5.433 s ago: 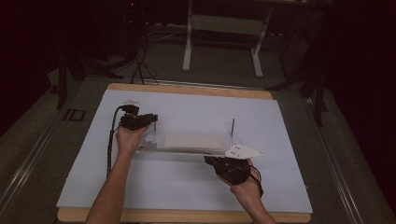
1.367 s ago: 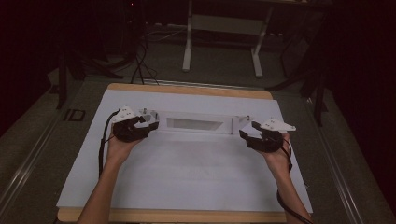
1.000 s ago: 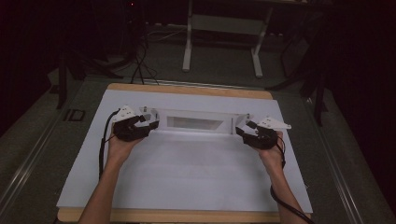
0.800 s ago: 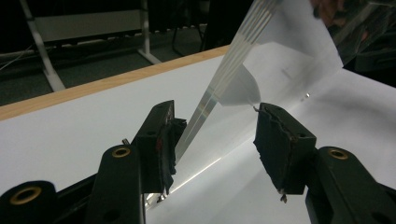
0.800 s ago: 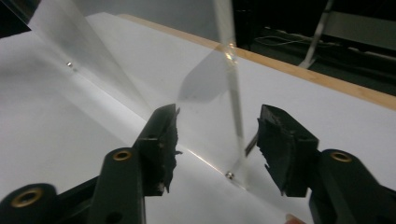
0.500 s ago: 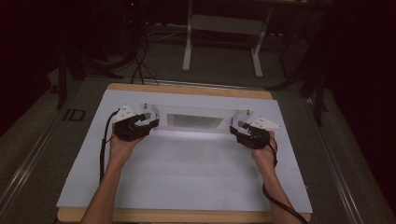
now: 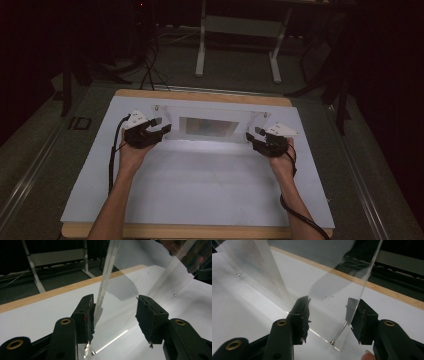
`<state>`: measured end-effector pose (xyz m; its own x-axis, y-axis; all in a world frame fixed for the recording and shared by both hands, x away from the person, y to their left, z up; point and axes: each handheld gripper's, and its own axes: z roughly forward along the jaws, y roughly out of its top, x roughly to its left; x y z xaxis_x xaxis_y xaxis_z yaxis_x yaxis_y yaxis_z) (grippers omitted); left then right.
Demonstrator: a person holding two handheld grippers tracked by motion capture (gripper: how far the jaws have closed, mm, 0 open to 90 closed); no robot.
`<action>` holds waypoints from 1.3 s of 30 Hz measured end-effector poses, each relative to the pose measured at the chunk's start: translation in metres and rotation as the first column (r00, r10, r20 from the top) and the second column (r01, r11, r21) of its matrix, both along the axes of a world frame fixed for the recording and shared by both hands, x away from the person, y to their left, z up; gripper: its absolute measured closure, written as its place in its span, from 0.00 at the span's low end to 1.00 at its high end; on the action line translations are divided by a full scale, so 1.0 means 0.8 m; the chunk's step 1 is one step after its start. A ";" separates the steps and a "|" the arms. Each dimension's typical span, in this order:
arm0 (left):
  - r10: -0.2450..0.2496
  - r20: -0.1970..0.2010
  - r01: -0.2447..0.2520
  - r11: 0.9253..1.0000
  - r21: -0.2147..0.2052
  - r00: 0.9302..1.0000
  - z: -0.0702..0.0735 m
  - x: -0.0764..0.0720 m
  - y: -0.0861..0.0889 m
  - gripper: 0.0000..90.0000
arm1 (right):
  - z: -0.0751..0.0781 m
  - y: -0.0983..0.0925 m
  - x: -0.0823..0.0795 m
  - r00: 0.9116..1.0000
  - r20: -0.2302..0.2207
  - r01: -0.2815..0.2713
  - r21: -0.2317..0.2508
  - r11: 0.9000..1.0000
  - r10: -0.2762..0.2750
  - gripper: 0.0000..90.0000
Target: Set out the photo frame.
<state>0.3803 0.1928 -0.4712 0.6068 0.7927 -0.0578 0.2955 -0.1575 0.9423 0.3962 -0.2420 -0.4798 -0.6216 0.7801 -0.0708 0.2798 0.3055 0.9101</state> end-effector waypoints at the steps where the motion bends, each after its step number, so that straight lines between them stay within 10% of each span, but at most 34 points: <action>1: 0.004 0.001 -0.004 1.000 -0.002 1.000 0.001 0.000 0.000 0.55 | 0.002 0.001 0.000 1.000 0.002 0.003 -0.001 1.000 -0.003 0.58; 22: 0.002 -0.051 -0.005 0.998 -0.061 0.999 0.025 -0.017 -0.002 0.58 | 0.021 -0.009 -0.015 0.997 -0.070 -0.011 0.073 0.997 0.016 0.59; 39: -0.004 -0.080 -0.007 0.989 -0.145 0.997 -0.003 -0.011 0.002 0.57 | 0.011 -0.010 -0.021 0.991 -0.134 0.015 0.095 0.995 -0.002 0.59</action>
<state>0.3712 0.1940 -0.4733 0.5945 0.7732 -0.2208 0.3711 -0.0203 0.9284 0.3795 -0.2498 -0.4707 -0.6138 0.7846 0.0876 0.4034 0.2164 0.8891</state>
